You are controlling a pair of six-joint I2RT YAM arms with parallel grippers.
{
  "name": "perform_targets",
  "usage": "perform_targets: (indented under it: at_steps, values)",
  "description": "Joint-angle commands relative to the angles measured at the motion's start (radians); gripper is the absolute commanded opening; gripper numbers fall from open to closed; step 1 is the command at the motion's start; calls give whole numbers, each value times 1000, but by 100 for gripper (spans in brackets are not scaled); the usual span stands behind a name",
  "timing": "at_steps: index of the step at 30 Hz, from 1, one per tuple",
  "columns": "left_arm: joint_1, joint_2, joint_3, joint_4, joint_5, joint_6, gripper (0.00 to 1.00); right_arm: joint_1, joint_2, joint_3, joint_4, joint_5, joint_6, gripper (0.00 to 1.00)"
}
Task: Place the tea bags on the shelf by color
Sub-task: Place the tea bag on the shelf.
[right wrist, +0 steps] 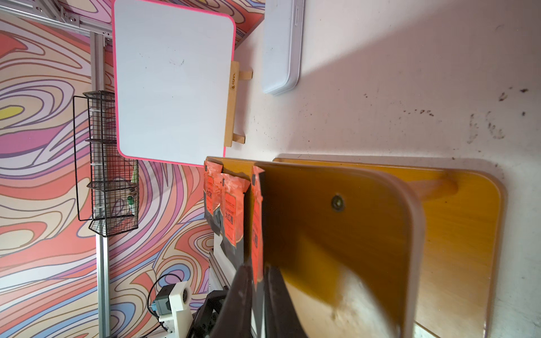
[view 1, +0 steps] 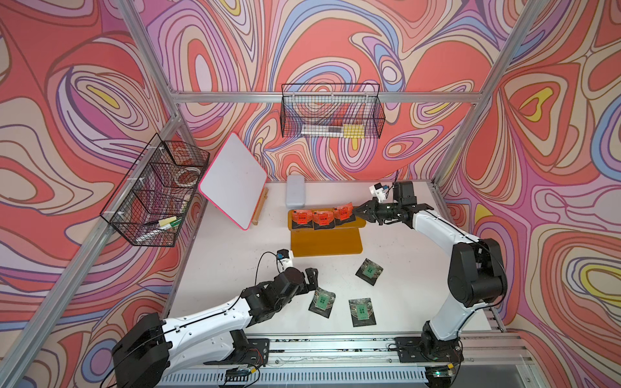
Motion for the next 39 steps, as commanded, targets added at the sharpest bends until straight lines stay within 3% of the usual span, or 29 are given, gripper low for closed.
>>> perform_targets:
  at_steps: [1,15,32,39]
  values:
    - [-4,4,5,12,-19,1,99,-7,15,26,-19,11,-17,16]
    - [-4,-2,4,6,-21,0,99,-6,16,35,-53,33,-32,23]
    - [-5,-12,1,-4,-22,-2,99,-7,1,43,-97,69,-59,25]
    - [-4,-39,8,-39,1,28,99,-7,-58,20,-125,87,-84,31]
